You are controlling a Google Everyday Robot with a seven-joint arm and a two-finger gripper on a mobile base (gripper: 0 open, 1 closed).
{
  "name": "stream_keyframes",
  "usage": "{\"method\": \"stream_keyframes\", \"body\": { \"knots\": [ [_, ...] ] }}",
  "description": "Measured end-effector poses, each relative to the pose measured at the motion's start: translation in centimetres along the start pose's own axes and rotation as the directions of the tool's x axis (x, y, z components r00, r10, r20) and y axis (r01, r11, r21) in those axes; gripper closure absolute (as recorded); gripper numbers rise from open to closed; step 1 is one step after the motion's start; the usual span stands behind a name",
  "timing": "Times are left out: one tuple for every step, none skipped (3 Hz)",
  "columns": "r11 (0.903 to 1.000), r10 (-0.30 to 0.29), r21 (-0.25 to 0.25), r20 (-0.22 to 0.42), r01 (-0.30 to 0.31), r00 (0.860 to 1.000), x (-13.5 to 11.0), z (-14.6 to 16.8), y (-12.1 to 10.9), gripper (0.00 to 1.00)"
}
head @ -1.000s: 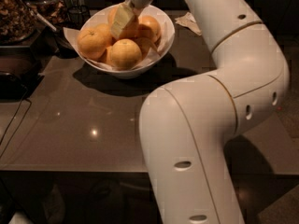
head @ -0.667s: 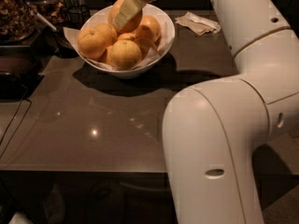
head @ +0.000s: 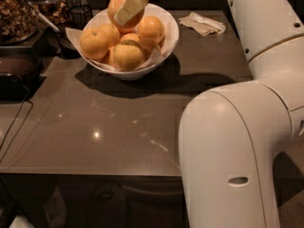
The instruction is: Pick orange from white bowl
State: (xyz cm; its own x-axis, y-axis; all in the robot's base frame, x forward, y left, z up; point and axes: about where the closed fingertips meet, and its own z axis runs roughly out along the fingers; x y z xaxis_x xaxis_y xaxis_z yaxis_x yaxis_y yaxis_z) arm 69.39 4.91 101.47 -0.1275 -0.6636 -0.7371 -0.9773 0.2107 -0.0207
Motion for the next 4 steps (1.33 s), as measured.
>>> {"method": "stream_keyframes", "body": {
  "knots": [
    [0.9993,0.037,0.003,0.038,-0.037,0.999,-0.6,-1.3,1.1,1.00],
    [0.9964,0.081,0.016,0.091,-0.083,0.992,-0.3,-3.1,3.0,1.00],
    [0.9900,0.124,0.046,0.169,-0.133,0.978,0.6,-5.3,5.2,1.00],
    [0.9813,0.168,0.058,0.214,-0.184,0.962,2.1,-6.0,8.2,1.00]
  ]
}}
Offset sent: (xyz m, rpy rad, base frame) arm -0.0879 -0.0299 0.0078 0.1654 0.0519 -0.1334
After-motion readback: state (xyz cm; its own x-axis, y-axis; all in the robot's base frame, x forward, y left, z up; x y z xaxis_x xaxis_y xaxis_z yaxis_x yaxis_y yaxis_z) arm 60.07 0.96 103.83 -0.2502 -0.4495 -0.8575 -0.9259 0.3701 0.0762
